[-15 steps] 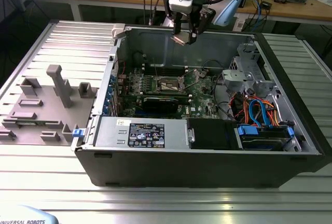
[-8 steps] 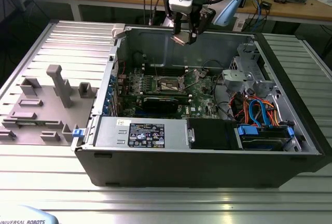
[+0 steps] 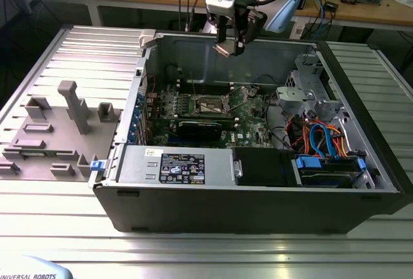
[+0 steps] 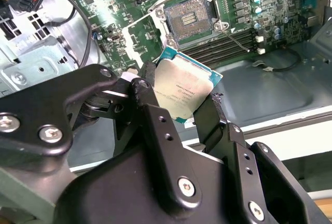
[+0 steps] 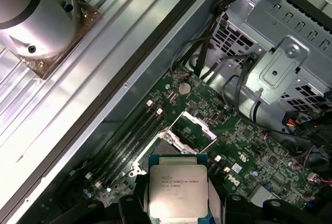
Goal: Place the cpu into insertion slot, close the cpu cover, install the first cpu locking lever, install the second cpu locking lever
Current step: 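Place the cpu into insertion slot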
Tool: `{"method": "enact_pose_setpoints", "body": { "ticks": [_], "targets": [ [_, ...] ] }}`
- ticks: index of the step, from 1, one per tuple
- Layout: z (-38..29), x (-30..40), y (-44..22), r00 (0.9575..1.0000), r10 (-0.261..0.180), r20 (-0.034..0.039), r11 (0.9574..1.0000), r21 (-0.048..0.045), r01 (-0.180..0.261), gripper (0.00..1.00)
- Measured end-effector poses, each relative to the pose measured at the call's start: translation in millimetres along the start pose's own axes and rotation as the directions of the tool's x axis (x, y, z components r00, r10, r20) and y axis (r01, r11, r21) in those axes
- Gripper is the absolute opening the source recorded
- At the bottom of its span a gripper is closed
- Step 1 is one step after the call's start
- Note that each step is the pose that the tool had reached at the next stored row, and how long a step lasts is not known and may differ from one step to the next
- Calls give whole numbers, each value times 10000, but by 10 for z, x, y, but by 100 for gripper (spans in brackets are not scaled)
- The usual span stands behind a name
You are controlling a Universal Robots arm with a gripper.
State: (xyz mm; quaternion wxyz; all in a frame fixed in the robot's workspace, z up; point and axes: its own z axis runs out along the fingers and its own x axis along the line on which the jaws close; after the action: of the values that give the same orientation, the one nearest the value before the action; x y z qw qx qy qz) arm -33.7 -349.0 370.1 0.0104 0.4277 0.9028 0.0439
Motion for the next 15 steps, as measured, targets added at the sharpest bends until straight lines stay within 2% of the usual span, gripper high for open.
{"method": "enact_pose_setpoints", "body": {
  "ticks": [15],
  "targets": [
    [5, 0, -1, 9976, 692, 61, 9976, -14, -692, 54]
  ]
}}
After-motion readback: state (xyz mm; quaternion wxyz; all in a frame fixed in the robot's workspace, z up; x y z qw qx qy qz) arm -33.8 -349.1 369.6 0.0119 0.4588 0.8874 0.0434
